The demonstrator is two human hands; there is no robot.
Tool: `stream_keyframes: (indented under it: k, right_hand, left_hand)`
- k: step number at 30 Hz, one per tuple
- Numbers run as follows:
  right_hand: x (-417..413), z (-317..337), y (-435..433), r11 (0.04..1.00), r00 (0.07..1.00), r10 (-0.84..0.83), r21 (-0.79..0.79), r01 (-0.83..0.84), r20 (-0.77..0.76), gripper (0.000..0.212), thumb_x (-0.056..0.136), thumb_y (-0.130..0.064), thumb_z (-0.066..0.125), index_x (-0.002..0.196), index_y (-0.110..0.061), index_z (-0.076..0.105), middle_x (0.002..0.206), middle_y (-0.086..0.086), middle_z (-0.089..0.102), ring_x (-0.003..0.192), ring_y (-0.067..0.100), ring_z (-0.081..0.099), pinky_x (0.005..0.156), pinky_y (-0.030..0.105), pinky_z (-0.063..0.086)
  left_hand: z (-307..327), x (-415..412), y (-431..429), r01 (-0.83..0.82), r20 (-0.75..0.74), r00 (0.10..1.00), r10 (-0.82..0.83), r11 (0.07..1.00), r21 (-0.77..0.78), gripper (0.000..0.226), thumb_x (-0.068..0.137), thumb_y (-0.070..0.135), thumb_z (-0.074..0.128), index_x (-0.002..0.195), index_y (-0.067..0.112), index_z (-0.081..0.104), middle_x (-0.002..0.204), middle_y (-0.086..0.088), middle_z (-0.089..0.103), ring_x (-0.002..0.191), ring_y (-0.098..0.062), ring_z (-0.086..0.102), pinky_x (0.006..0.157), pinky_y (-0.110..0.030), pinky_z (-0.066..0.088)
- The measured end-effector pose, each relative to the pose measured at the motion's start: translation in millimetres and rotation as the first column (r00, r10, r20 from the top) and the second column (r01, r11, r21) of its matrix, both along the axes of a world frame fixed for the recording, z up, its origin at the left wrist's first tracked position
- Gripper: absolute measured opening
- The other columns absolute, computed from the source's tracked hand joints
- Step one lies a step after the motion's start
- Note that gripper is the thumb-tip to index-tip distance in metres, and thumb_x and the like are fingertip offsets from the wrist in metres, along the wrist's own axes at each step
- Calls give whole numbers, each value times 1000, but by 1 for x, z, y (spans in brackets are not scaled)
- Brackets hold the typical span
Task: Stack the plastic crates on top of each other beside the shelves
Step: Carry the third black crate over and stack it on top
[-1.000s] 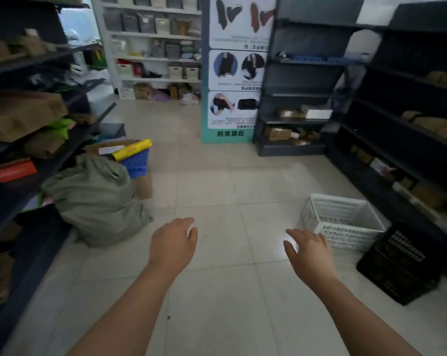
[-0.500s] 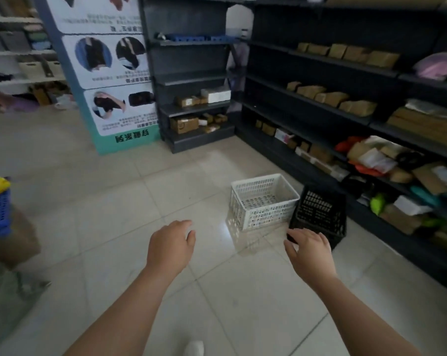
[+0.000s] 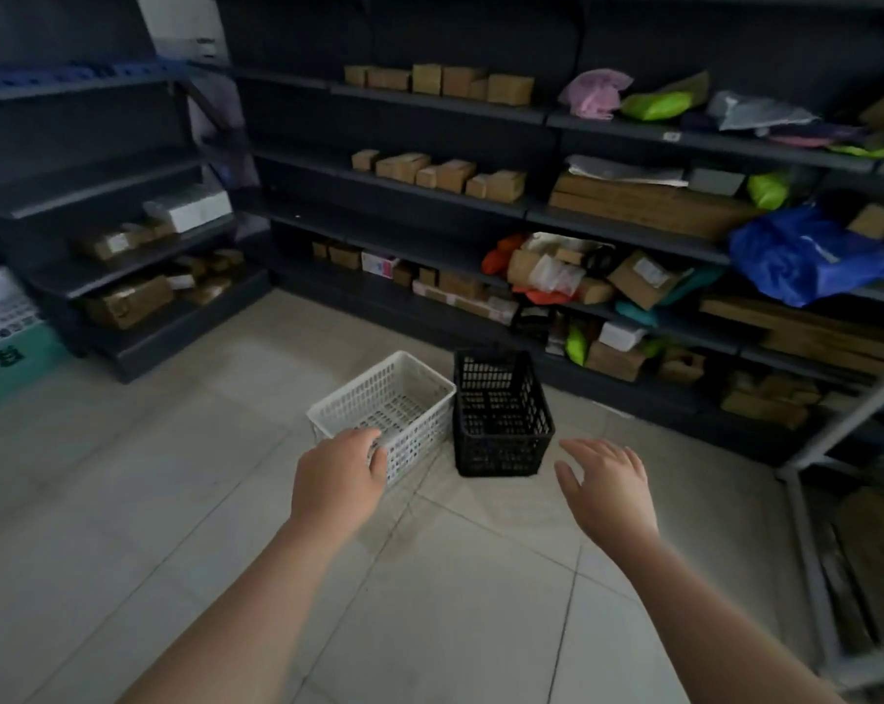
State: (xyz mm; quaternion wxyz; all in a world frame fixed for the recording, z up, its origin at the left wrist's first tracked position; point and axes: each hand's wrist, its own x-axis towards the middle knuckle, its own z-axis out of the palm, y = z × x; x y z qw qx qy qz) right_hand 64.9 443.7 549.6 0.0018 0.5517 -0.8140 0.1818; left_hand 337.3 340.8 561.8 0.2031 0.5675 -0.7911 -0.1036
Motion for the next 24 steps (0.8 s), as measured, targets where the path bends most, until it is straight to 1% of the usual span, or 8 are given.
stream_keyframes:
  k: [5,7,10,14,18,24]
  right_hand:
    - [-49,-9,-33,997,997,-81,-1,81,-1,31,90,-28,56,118,-17,64,121,4,66,119,26,54,108,44,28]
    - [-73,-12,-49,995,995,-98,21,98,0,32,91,-29,55,120,-18,63,122,3,65,121,26,53,109,44,28]
    - [-116,-13,-78,993,994,-109,37,109,2,35,93,-32,51,125,-19,60,128,1,61,125,23,49,112,42,24]
    - [-177,-11,-118,994,995,-96,56,94,20,37,93,-32,50,126,-19,58,130,2,60,126,23,48,113,40,24]
    - [-234,-11,-162,995,995,-67,72,62,68,37,94,-30,51,128,-16,57,132,5,58,126,24,48,108,37,31]
    - [-295,-21,-228,992,995,-45,120,33,93,39,94,-32,50,129,-16,55,133,5,57,126,25,48,106,38,36]
  left_hand:
    - [-10,-63,-58,114,18,993,-115,993,36,36,92,30,46,123,19,61,119,-3,67,109,-25,62,86,-35,49]
    - [-14,-92,-81,144,19,989,-145,989,37,37,93,30,46,125,19,59,121,-2,66,110,-23,61,88,-35,50]
    - [-16,-137,-113,168,45,985,-169,985,33,36,93,31,45,122,18,61,118,-3,67,106,-26,63,86,-38,51]
    - [-13,-200,-152,148,61,987,-150,988,39,39,94,33,43,127,20,58,122,-2,66,107,-25,63,88,-37,50]
    - [-16,-256,-190,126,69,989,-128,991,35,38,94,34,43,127,22,57,121,0,66,106,-24,63,86,-35,50]
    - [-26,-314,-244,93,75,992,-99,993,73,40,94,34,43,131,22,55,126,2,64,108,-21,63,87,-32,48]
